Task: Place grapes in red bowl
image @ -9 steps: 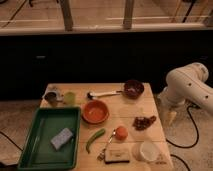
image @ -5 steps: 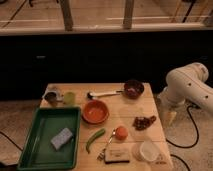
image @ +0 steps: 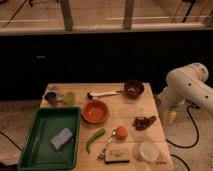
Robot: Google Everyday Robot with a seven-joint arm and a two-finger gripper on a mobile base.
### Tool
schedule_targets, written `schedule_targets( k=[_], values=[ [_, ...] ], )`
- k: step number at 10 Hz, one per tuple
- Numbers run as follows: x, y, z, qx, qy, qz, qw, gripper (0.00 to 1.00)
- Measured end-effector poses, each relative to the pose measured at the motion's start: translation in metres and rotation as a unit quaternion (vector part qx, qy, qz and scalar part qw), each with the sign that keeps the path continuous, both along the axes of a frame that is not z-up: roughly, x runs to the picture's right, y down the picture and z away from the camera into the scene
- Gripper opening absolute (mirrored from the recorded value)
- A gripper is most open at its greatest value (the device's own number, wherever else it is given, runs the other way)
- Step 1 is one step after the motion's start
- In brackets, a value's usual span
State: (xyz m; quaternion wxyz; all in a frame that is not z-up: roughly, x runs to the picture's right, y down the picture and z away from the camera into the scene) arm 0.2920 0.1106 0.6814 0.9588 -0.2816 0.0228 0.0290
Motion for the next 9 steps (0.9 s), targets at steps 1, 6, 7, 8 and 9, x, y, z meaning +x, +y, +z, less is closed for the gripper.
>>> schedule_targets(
  k=[1, 6, 7, 8, 9],
  values=[
    [0.0, 0.0, 0.0, 0.0, 0.0, 0.0, 1.0, 0.8],
    [-0.003, 0.007, 0.004, 0.0, -0.004, -0.008, 1.0, 0.8],
    [-0.007, 0.014, 0.01, 0.0, -0.008, -0.015, 0.9999, 0.8],
    [-0.011, 0.024, 0.019, 0.0, -0.013, -0.025, 0.9996, 0.8],
    [-0.014, 0.027, 0.022, 0.0, -0.016, -0.028, 0.9995, 0.8]
  ],
)
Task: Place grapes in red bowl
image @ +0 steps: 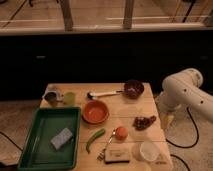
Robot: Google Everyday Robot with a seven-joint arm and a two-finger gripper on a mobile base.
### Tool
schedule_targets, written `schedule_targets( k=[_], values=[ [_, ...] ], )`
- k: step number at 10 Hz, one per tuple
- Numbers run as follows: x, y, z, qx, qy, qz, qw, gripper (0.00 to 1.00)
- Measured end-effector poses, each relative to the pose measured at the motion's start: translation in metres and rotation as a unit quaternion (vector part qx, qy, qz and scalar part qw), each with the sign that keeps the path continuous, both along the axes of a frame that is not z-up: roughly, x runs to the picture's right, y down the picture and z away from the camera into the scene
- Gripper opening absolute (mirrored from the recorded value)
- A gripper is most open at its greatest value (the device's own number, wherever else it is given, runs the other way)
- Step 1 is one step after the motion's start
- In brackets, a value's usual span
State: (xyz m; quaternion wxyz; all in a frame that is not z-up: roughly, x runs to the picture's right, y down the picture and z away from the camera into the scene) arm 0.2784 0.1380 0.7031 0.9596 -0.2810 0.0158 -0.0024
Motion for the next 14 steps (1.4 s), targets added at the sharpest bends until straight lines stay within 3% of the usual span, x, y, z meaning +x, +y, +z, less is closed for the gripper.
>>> schedule_targets(
  k=[2, 14],
  values=[
    [-0.001, 0.001, 0.001, 0.0, -0.003, -0.006, 1.0, 0.8],
    [-0.023, 0.048, 0.059, -0.012, -0.05, -0.049, 0.9975, 0.8]
  ],
)
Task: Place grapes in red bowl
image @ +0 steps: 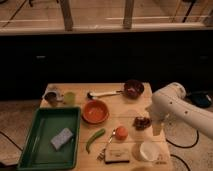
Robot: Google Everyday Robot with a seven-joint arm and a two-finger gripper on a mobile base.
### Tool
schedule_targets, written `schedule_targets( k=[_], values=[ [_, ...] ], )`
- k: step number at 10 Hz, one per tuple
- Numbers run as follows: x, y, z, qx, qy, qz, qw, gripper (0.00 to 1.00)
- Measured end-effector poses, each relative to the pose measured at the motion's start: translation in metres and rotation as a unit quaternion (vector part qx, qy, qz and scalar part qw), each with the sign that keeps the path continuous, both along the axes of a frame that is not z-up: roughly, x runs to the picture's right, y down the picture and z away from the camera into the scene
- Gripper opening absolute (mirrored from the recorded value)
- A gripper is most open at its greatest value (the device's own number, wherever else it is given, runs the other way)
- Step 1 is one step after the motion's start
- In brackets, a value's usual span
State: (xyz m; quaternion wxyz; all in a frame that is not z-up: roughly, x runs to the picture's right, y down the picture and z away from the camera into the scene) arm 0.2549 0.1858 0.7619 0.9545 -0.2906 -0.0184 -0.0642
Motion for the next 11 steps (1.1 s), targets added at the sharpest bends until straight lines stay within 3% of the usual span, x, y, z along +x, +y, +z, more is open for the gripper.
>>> schedule_targets(
  k=[11],
  values=[
    [-0.009, 0.015, 0.035, -0.008, -0.026, -0.01, 0.9996, 0.8]
  ],
)
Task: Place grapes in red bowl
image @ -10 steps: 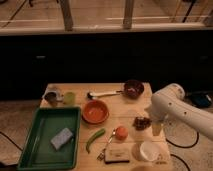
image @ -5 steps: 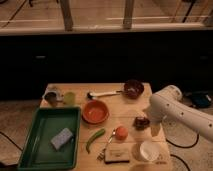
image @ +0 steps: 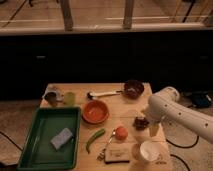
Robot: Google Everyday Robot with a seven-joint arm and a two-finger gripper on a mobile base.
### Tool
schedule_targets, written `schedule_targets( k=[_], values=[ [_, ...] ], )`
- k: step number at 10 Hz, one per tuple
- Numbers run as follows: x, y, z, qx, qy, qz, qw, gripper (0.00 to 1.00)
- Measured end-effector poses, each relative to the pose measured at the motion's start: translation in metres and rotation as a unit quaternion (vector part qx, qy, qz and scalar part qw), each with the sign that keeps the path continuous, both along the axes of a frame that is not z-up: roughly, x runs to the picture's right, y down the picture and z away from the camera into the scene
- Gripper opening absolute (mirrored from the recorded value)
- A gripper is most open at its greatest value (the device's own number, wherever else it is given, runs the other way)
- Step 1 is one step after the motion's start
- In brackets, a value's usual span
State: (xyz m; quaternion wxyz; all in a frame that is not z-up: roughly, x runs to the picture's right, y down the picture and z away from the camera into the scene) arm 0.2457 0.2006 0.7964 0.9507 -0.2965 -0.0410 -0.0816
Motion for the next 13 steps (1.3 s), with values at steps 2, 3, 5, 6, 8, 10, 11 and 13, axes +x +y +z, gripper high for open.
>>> schedule_targets(
  k=[2, 3, 5, 6, 8, 10, 11, 13],
  values=[
    [-0.001, 0.002, 0.005, -0.002, -0.003, -0.001, 1.0, 0.8],
    [-0.001, 0.002, 0.007, -0.002, -0.004, -0.001, 1.0, 0.8],
    [-0.002, 0.004, 0.012, -0.005, -0.005, 0.0, 1.0, 0.8],
    [-0.002, 0.006, 0.014, -0.007, -0.005, 0.0, 1.0, 0.8],
    [-0.003, 0.007, 0.018, -0.01, -0.005, -0.001, 0.9999, 0.8],
    [-0.002, 0.008, 0.021, -0.012, -0.004, -0.001, 0.9999, 0.76],
    [-0.001, 0.009, 0.022, -0.013, -0.003, -0.001, 0.9999, 0.74],
    [-0.001, 0.009, 0.025, -0.015, -0.003, -0.002, 0.9999, 0.74]
  ],
)
